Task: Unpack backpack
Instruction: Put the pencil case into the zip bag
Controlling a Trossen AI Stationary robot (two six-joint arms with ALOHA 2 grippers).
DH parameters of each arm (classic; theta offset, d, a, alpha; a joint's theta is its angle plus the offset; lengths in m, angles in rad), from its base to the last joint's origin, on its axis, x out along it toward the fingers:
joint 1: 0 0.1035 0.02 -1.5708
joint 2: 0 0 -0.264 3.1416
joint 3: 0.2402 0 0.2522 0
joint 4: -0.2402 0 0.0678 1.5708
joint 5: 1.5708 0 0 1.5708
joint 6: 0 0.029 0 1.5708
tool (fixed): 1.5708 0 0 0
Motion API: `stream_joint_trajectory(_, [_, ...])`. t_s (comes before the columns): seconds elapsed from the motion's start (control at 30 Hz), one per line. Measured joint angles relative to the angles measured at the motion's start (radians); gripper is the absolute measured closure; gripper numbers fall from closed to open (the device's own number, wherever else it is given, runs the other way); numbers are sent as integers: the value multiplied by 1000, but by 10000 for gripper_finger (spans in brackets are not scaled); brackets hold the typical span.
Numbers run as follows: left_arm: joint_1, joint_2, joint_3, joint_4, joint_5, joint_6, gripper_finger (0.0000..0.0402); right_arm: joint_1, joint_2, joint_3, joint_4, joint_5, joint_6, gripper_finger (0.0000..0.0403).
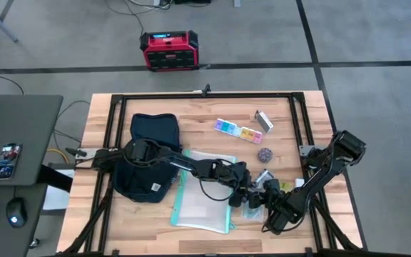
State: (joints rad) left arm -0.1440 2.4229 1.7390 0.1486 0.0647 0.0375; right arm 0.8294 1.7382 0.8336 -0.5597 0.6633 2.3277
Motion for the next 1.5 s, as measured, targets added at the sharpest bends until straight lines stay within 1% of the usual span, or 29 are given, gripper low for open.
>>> stream_joint_trajectory(0.1, [0, 0, -1, -3, 59, -30, 277, -1, 2, -1, 3, 27, -37, 97])
stream_joint_trajectory(0.17, [-2, 0, -1, -16, 72, -27, 277, -4, 2, -1, 4, 30, -50, 97])
stream_joint_trajectory(0.23, [-2, -1, 3, -53, 60, 19, 277, -4, 2, -1, 4, 31, -54, 97])
stream_joint_trajectory(0.3, [-3, -28, 7, -124, 17, 58, 277, 0, 3, -2, 5, 38, -40, 97])
stream_joint_trajectory(0.73, [-2, -40, 13, -139, -9, 85, 277, 2, 3, -4, 6, 46, -32, 97])
stream_joint_trajectory(0.77, [44, -53, 23, -294, -37, 17, 277, 32, 3, -5, 18, 48, -29, 97])
stream_joint_trajectory(0.8, [88, -95, 15, -394, -12, -1, 277, 37, 3, -6, 23, 53, -26, 97])
stream_joint_trajectory(0.83, [115, -124, 20, -454, -38, 4, 277, 33, 4, -6, 24, 57, -28, 97])
stream_joint_trajectory(0.9, [150, -146, 43, -445, -80, 64, 277, 35, 4, -4, 34, 50, -27, 97])
stream_joint_trajectory(0.93, [154, -152, 47, -478, -83, 85, 277, 34, 6, -5, 37, 48, -26, 97])
stream_joint_trajectory(0.97, [141, -163, 51, -508, -64, 88, 277, 31, 10, -3, 35, 53, -28, 97])
stream_joint_trajectory(1.07, [119, -175, 57, -519, 15, 97, 277, 22, 1, -4, 27, 49, -30, 97])
stream_joint_trajectory(1.1, [121, -189, 57, -537, 16, 101, 277, 22, 3, -3, 28, 48, -29, 97])
stream_joint_trajectory(1.17, [134, -199, 64, -535, -13, 123, 277, 26, 11, -3, 35, 46, -31, 97])
stream_joint_trajectory(1.23, [141, -201, 62, -602, -38, 131, 277, 26, 12, -3, 30, 56, -34, 97])
stream_joint_trajectory(1.4, [103, -206, 57, -805, 1, 163, 277, 22, 11, -2, 26, 51, -33, 97])
stream_joint_trajectory(1.5, [111, -207, 33, -819, -24, 182, 277, 17, 13, -2, 26, 51, -33, 97])
